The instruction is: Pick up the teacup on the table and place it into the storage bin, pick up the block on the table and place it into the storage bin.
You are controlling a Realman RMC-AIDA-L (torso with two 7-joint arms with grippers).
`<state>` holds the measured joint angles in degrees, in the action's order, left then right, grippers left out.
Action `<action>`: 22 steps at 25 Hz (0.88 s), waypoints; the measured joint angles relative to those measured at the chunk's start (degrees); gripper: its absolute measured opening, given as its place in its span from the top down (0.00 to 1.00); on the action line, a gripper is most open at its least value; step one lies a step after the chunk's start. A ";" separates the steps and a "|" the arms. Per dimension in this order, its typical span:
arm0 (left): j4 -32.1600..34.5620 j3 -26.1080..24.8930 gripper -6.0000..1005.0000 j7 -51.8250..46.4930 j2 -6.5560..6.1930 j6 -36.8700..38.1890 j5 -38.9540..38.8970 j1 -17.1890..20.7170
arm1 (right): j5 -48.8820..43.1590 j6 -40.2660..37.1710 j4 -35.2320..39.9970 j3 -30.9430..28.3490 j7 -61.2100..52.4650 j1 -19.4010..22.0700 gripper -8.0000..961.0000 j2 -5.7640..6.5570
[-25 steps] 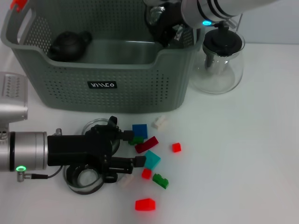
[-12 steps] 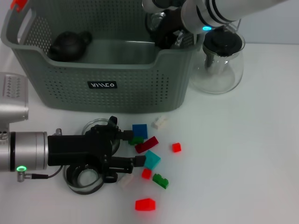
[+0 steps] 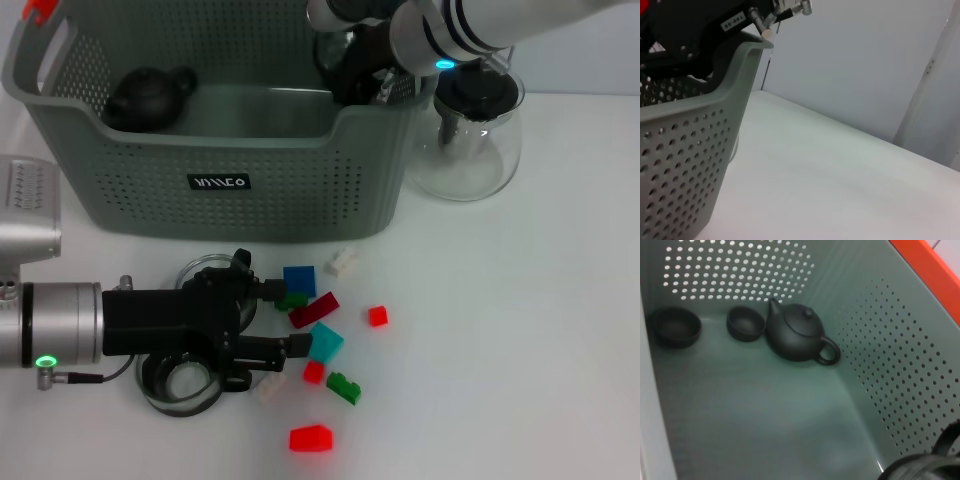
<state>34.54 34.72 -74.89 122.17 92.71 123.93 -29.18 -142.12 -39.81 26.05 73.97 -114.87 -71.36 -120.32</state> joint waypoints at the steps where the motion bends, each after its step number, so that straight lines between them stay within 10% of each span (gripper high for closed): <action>1: 0.00 0.00 0.19 -0.01 0.00 0.00 0.00 0.00 | 0.00 -0.05 0.00 0.03 -0.07 0.01 0.90 0.00; 16: 0.00 0.00 0.19 -0.15 0.00 0.01 0.00 0.10 | 0.02 -0.87 0.91 0.12 -0.55 0.09 0.60 0.00; 22: 0.00 -0.01 0.19 -0.23 0.00 0.07 0.00 0.36 | 0.63 -4.81 12.14 0.09 -2.89 4.55 0.48 -0.05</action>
<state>34.54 34.71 -75.12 122.17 92.78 123.93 -28.82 -141.49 -44.63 38.20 74.06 -117.76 -66.81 -120.38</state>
